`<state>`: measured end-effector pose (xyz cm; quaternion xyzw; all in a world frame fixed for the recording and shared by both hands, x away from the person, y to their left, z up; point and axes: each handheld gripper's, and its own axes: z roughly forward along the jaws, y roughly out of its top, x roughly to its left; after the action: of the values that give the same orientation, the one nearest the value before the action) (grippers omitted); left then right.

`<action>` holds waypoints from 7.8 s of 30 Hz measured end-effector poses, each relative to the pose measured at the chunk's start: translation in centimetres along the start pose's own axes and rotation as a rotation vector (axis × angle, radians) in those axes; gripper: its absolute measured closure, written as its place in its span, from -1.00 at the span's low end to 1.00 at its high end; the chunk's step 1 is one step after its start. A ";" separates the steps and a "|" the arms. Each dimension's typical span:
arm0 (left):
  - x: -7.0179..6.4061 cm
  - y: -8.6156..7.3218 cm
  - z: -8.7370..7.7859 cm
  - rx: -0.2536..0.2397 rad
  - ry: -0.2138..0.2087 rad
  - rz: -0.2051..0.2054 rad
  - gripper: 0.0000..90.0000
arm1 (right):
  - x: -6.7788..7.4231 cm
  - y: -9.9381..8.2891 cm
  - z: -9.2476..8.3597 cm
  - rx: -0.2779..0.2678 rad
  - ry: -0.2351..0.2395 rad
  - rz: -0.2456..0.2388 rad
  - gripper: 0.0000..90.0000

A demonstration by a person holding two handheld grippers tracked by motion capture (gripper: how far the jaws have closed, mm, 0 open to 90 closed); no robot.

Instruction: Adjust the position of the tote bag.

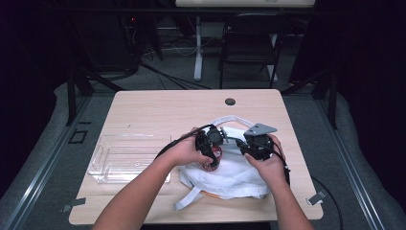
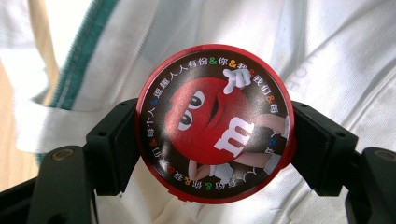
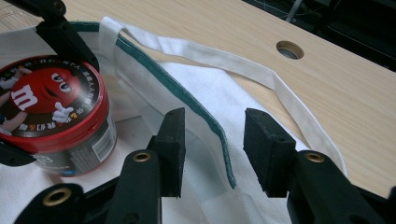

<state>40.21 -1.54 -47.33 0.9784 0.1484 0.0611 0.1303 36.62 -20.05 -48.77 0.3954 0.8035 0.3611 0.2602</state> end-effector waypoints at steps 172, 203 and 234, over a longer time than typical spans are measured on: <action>4.0 -13.3 -11.6 -0.051 0.137 -0.210 -0.44 | 0.2 -0.3 0.1 0.021 -0.012 -0.015 0.32; 4.4 -17.0 -8.8 -0.062 0.110 -0.231 -0.44 | 0.4 -0.3 0.2 0.027 -0.007 -0.017 0.32; 3.9 -17.4 -5.4 -0.054 0.092 -0.238 -0.44 | 0.4 -0.4 0.1 0.016 -0.007 -0.018 0.32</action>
<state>38.30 16.99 -46.56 0.9461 0.2677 0.0940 0.1560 36.30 -19.79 -49.21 0.3915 0.8091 0.3508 0.2630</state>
